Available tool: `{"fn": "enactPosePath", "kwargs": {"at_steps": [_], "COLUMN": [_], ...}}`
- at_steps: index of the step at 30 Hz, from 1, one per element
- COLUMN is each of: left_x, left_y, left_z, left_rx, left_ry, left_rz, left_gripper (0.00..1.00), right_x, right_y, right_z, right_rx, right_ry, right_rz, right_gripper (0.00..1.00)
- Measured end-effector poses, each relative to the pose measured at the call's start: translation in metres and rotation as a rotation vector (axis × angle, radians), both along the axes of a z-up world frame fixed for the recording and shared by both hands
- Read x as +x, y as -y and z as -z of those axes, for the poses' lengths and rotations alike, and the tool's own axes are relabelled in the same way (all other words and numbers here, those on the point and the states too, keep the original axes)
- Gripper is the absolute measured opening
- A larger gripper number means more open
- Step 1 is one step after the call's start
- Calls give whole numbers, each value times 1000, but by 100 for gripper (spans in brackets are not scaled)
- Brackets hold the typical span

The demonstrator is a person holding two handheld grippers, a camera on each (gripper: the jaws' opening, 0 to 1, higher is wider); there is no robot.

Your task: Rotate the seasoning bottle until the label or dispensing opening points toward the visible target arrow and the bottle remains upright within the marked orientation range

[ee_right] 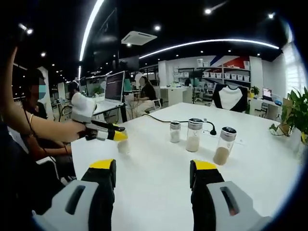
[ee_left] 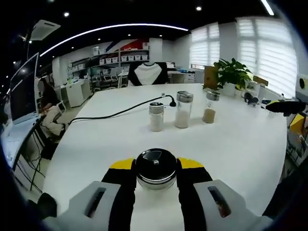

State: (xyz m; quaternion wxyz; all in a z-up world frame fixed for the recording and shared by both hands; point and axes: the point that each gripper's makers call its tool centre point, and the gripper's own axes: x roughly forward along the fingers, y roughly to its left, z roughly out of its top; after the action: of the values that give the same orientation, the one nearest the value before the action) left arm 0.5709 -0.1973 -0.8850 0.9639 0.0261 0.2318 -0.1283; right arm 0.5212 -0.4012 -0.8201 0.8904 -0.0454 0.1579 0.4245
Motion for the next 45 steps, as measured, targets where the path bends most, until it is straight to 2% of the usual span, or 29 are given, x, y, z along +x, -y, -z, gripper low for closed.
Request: {"fn": "enactPosePath", "kwargs": {"at_steps": [9,17,25,38,45], "left_x": [-22,-32,-36,-40,-41], "left_y": [5,6,4,13,14], "left_z": [10,24,36,37,35], "left_rx": [14,-7,-18,-15,-20], "left_ry": [-13,-34,-54,-21,-29], "left_rz": [6,9,8,35,65], "left_gripper": [34,34,34,34,35], "right_x": [-8,-15,-17,-15,-7], "right_y": [-16,-29,-32,-37,-39], "right_z": [2,2,-2,1,-2], "right_rx": [-13,-23,-51,-57,-64], "right_ry": [-1,-6,5,-4,14], "right_rz": [-63,-99,-138,-147,-174], "right_gripper": [61,59,59,59,59]}}
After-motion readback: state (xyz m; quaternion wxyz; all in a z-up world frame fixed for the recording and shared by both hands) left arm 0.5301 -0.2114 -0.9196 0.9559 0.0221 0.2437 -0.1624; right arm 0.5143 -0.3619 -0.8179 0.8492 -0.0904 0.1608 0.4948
